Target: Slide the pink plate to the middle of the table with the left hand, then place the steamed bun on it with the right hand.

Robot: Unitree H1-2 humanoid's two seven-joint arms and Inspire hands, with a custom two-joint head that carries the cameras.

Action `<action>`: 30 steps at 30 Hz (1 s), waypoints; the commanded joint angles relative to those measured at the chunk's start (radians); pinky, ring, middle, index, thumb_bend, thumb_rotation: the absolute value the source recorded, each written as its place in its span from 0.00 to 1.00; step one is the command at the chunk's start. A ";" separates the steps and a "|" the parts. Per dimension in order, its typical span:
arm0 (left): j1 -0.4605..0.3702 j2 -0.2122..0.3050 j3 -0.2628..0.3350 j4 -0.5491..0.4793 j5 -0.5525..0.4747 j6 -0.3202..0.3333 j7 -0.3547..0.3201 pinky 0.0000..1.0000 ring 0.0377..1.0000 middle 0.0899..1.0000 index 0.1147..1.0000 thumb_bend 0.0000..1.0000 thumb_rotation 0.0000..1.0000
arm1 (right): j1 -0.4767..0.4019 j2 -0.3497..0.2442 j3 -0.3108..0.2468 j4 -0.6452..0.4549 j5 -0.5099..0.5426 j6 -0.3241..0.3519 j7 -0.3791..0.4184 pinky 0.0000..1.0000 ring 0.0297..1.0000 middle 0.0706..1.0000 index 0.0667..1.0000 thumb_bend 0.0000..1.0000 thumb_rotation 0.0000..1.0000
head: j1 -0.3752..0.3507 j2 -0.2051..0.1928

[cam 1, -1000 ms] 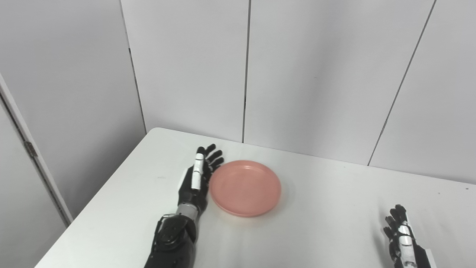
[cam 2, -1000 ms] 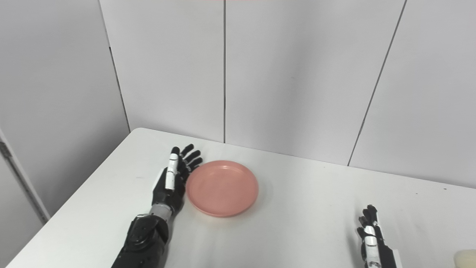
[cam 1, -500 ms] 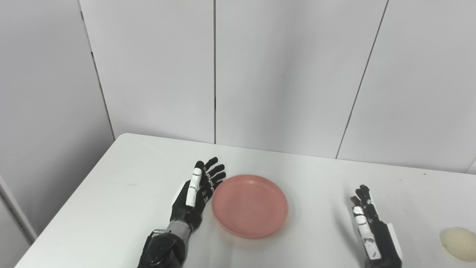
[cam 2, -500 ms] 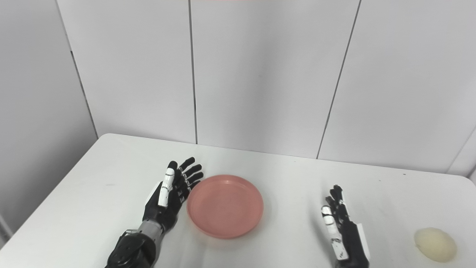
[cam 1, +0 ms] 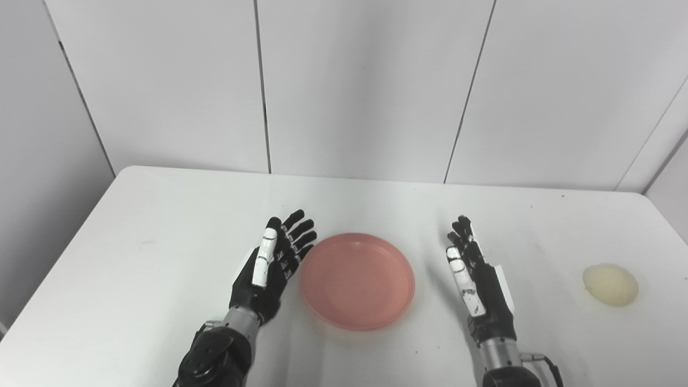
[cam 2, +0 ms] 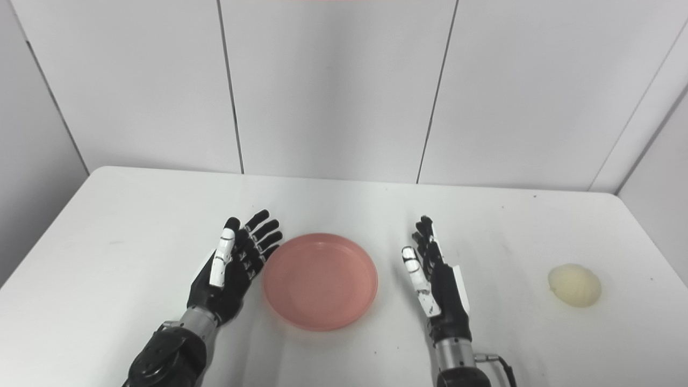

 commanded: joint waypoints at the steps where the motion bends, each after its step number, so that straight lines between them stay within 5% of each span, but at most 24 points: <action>1: 0.000 -0.008 -0.013 -0.017 0.010 -0.008 -0.011 0.91 0.91 0.90 0.88 0.64 0.96 | -0.007 0.011 0.005 -0.028 -0.008 0.014 -0.010 0.99 0.96 0.97 0.98 0.61 0.83 | -0.006 0.006; 10: 0.006 -0.010 -0.035 -0.001 0.042 -0.054 -0.013 0.95 0.93 0.92 0.91 0.62 0.98 | -0.034 -0.005 -0.013 -0.035 -0.003 -0.048 -0.025 1.00 0.98 0.97 0.98 0.57 0.83 | -0.039 0.008; 13: 0.005 -0.010 -0.043 0.012 0.057 -0.073 -0.016 0.97 0.94 0.93 0.92 0.63 0.99 | -0.049 -0.022 -0.031 -0.045 -0.030 -0.058 -0.049 0.96 0.96 0.95 0.96 0.52 0.74 | -0.047 0.000; 17: 0.000 -0.004 -0.067 0.067 0.128 -0.192 -0.007 0.96 0.94 0.93 0.92 0.60 1.00 | -0.066 -0.048 -0.070 -0.077 -0.204 -0.039 -0.172 0.83 0.85 0.86 0.91 0.56 0.63 | -0.057 -0.017; 22: -0.009 -0.017 -0.069 0.121 0.166 -0.259 0.011 0.97 0.95 0.95 0.93 0.62 1.00 | -0.106 -0.108 -0.133 -0.092 -0.208 -0.046 -0.212 0.84 0.87 0.87 0.91 0.54 0.52 | -0.082 -0.033; 28: -0.017 -0.021 -0.068 0.144 0.179 -0.290 0.025 0.98 0.96 0.97 0.95 0.60 1.00 | -0.143 -0.191 -0.198 -0.134 -0.214 0.036 -0.219 0.81 0.85 0.86 0.90 0.59 0.55 | -0.113 -0.047; 30: -0.015 -0.018 -0.067 0.140 0.180 -0.290 0.021 0.98 0.97 0.97 0.96 0.59 1.00 | -0.148 -0.213 -0.212 -0.153 -0.206 0.084 -0.204 0.83 0.86 0.86 0.90 0.61 0.48 | -0.144 -0.055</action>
